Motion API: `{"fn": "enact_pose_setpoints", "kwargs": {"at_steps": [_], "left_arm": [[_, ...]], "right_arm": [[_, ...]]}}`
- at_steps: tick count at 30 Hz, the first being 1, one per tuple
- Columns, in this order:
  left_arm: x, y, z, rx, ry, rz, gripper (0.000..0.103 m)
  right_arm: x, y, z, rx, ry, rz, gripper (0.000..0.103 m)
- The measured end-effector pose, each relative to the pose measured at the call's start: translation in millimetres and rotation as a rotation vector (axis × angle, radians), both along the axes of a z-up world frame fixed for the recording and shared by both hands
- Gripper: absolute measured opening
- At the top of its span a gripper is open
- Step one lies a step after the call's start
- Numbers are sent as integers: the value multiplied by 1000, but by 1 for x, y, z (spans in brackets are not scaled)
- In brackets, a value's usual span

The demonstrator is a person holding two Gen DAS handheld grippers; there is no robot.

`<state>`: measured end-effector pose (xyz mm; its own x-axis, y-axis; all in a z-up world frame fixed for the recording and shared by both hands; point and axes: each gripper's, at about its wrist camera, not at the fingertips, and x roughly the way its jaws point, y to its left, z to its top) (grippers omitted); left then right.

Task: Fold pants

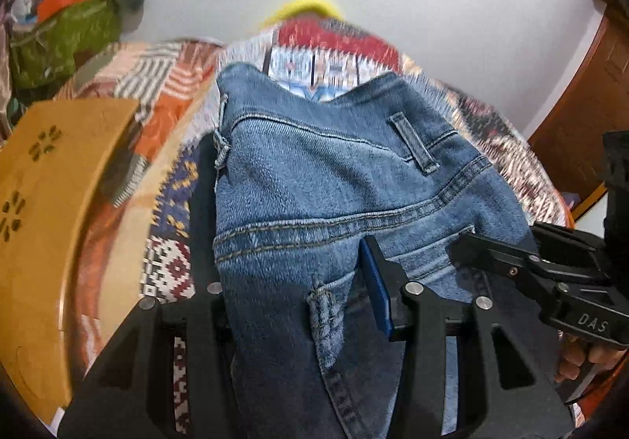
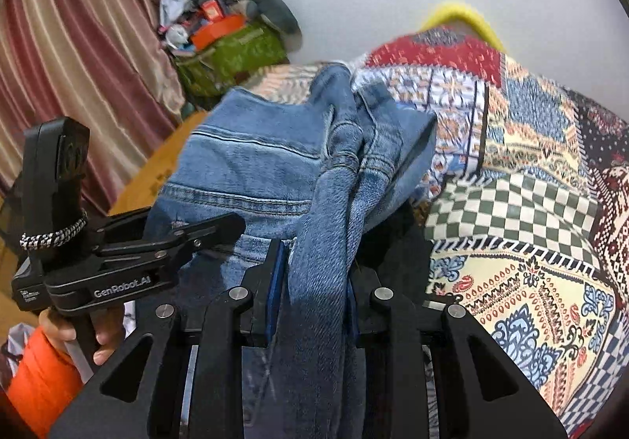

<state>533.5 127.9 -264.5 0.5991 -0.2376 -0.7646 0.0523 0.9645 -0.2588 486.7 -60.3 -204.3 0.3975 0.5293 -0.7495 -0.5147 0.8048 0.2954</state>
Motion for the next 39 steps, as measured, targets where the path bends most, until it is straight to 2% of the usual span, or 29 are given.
{"fn": "enact_pose_setpoints", "kwargs": {"at_steps": [3,5,8,12,16,23,26,30,32,34,39], "left_arm": [[6,-5,-17,17,55,-5,50],[2,-4,-15,18,46,12,53],[-6,2,-11,23,56,40,55],[-26,-2,8,91,30,58,56],[-56,-7,35,140,-11,57,56],[-131,-25,117,183,-179,64,56],[-168,-35,155,183,-265,59,56],[-224,-53,200,221,-389,50,56],[-250,-63,218,245,-435,45,56],[-282,-75,236,236,-498,27,56],[-346,-92,259,225,-607,20,56]], "right_arm": [[9,0,-17,-56,49,0,25],[9,-4,-22,-66,63,2,26],[-3,-9,-15,-96,16,14,30],[-24,-16,2,-165,-57,16,30],[-47,-33,27,-134,-96,-7,30],[-89,-50,86,-59,-199,-34,30],[-119,-57,120,-8,-263,-36,30],[-168,-68,165,59,-365,-39,30],[-197,-74,187,91,-417,-37,30],[-221,-78,202,117,-462,-31,30],[-281,-85,225,164,-554,-23,30]]}}
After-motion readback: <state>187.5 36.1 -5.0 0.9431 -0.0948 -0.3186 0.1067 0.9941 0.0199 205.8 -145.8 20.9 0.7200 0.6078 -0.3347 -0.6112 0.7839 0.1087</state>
